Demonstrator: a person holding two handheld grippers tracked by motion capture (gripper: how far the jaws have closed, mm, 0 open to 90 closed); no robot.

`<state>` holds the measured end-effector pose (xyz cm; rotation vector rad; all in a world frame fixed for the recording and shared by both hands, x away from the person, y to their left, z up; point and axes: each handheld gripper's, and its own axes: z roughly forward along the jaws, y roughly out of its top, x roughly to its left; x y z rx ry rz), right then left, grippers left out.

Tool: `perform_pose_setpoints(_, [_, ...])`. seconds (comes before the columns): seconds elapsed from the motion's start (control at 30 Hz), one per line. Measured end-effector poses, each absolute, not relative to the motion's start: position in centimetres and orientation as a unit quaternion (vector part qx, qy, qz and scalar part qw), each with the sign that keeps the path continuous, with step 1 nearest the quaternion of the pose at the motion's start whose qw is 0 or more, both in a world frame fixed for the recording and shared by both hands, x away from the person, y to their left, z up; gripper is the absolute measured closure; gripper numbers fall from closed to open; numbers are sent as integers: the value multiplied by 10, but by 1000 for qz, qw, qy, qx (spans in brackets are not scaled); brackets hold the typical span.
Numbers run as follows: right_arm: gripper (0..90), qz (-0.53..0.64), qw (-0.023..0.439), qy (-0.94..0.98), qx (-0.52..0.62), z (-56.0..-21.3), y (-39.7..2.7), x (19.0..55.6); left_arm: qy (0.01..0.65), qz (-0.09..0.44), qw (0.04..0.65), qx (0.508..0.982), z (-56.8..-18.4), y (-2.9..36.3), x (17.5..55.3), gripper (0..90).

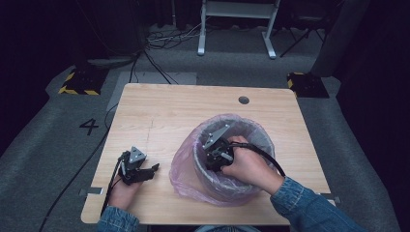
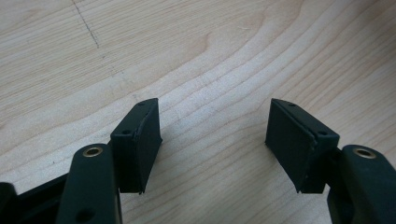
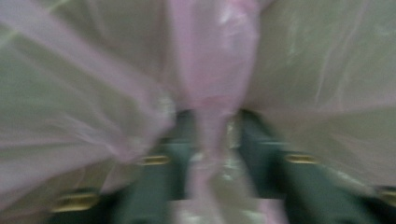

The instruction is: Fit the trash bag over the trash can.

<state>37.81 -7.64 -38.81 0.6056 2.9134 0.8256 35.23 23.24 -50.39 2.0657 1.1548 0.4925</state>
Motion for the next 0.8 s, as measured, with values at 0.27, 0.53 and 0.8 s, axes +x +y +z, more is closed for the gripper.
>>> perform_pose_setpoints(0.27, [282, 376, 31, 905, 195, -345, -101, 374, 446, 191, 355, 799, -504, 232, 352, 354])
perform_pose_setpoints(0.53, [261, 426, 44, 882, 198, -311, -119, 372, 446, 191, 354, 799, -504, 233, 352, 354])
perform_pose_setpoints(0.8, [262, 471, 95, 845, 235, -284, -149, 378, 445, 192, 353, 800, -504, 233, 352, 355])
